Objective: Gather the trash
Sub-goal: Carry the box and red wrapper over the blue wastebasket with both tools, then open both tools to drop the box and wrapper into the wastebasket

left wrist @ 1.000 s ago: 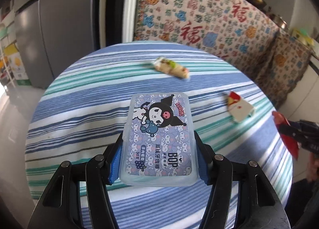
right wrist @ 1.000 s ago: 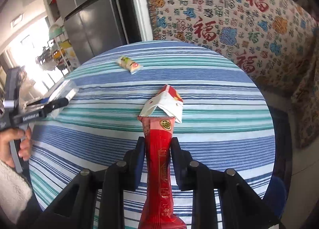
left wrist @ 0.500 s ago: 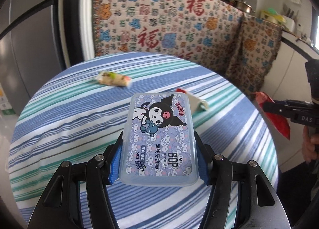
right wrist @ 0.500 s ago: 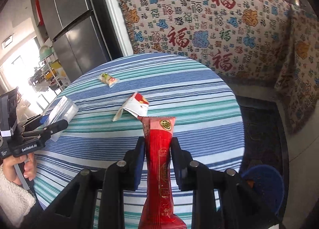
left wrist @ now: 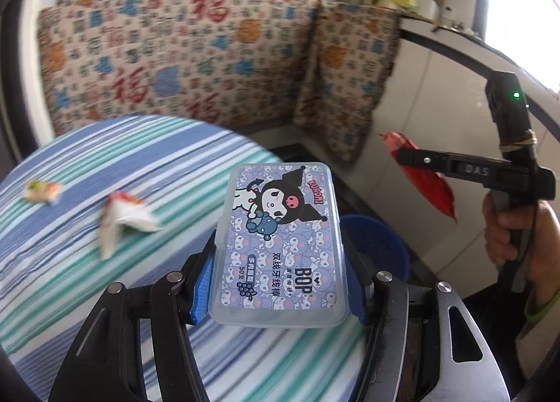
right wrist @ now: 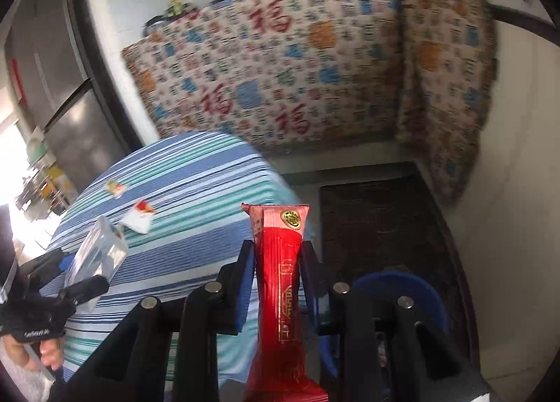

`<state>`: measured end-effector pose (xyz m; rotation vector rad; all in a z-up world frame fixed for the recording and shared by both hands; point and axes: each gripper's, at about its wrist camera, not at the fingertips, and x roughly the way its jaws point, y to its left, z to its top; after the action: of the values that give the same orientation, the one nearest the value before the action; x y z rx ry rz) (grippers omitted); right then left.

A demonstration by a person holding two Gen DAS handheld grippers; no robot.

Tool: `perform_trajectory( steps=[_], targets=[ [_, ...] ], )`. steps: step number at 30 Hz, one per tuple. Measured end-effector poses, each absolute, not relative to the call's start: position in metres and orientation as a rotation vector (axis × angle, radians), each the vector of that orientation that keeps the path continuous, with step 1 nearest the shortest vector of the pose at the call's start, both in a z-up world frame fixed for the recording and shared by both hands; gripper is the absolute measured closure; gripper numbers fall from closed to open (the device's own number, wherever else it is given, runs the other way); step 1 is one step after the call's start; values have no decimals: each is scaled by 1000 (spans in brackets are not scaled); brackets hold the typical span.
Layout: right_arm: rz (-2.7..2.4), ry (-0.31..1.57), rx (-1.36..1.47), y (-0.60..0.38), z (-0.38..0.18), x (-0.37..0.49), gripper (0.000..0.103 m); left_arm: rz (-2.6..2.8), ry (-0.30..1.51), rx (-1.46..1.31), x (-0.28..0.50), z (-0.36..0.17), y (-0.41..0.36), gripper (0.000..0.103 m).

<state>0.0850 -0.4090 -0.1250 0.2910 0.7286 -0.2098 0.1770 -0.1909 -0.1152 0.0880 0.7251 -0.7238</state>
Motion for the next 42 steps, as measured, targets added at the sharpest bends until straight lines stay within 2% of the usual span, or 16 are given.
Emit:
perform_trajectory(
  steps=[7,14,26,28,30,31,36,42],
  targets=[
    [-347,792,298,-478,-136,59,77,-850,765,98,171,-127,-279,40],
    [-378,858,388,-538,-172,55,77,-894,832,112,179,-165,-356,40],
    [-429,890,508,-582,-214,41,76,-884,893,143,197,-214,-414,40],
    [-445,883,528,-588,-217,38,74,-890,905,154,198,-223,-421,35],
    [-447,883,561,-594,-221,35,67,-890,917,146,200,-230,-425,16],
    [-448,883,568,-596,-222,35,63,-891,918,135,200,-231,-425,15],
    [-435,878,569,-598,-218,33,62,-861,943,94,205,-228,-414,15],
    [-428,813,469,-577,-190,41,59,-866,879,36,189,-174,-366,13]
  ],
)
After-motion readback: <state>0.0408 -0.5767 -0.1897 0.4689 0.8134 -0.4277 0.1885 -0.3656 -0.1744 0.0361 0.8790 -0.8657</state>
